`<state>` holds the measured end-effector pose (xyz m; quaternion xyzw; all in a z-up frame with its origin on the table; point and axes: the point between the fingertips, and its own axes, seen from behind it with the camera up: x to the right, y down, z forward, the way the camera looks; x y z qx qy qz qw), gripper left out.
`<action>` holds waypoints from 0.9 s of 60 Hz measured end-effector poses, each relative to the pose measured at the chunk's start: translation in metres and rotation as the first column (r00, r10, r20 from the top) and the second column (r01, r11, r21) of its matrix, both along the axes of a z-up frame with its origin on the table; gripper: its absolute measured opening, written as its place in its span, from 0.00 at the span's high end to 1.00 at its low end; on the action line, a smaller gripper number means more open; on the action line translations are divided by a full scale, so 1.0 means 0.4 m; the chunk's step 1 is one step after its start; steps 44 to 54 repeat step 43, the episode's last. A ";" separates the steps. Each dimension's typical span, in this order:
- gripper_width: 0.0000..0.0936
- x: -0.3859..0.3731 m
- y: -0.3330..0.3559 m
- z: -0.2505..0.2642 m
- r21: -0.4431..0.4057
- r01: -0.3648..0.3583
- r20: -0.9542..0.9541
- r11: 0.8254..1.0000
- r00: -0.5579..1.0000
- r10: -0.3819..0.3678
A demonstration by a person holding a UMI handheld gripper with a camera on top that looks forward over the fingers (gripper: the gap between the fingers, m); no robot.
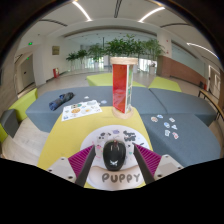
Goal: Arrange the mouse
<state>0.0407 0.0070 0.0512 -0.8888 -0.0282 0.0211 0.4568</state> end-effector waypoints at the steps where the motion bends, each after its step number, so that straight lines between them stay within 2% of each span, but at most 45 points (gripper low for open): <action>1: 0.11 -0.004 -0.010 0.016 0.008 -0.002 0.001 1.000 1.000 0.002; 4: 0.11 -0.015 -0.046 0.063 0.033 -0.011 0.021 0.999 1.000 0.010; 11: 0.10 -0.020 -0.154 0.148 0.085 0.023 0.066 0.996 0.997 -0.029; 26: 0.10 -0.121 -0.395 0.216 0.185 0.001 0.073 0.983 0.997 -0.015; 38: 0.11 -0.103 -0.433 0.206 0.187 0.027 0.069 0.982 0.997 -0.041; 54: 0.11 -0.117 -0.428 0.202 0.176 0.018 0.023 0.984 0.999 -0.023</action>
